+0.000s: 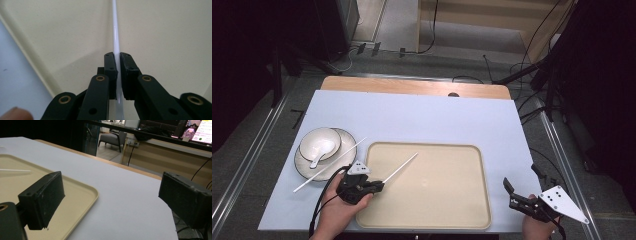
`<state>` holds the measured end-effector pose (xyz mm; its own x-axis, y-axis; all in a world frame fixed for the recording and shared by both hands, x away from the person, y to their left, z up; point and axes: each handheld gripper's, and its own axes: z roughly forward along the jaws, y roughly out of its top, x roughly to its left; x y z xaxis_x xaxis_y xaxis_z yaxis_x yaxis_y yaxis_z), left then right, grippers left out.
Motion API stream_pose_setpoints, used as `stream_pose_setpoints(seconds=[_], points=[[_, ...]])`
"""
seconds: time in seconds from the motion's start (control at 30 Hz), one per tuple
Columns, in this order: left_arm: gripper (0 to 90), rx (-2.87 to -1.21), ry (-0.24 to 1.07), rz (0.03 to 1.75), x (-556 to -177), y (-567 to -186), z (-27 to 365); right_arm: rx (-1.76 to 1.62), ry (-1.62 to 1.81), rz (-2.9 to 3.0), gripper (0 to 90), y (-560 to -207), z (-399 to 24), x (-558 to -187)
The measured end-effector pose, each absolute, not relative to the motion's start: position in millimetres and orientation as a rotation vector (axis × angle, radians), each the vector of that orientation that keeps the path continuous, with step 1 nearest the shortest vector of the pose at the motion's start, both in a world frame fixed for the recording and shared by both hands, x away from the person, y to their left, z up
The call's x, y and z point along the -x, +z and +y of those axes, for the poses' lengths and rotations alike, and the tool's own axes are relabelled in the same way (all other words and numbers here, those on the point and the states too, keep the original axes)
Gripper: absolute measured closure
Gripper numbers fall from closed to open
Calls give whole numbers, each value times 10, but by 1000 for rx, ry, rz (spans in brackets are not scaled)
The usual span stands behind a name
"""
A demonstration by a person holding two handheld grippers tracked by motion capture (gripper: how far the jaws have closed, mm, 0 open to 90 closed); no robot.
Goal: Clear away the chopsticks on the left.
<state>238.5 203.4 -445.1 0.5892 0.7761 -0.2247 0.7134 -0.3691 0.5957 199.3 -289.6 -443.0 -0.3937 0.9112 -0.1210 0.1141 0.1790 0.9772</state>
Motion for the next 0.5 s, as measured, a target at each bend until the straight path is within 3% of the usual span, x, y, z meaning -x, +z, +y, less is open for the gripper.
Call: stream_pose_setpoints(seconds=[0.5], points=[[842,-2157,105,1197,-2372,-4550,1906,-986,1293,1678,64,-4429,-2898,-1992]])
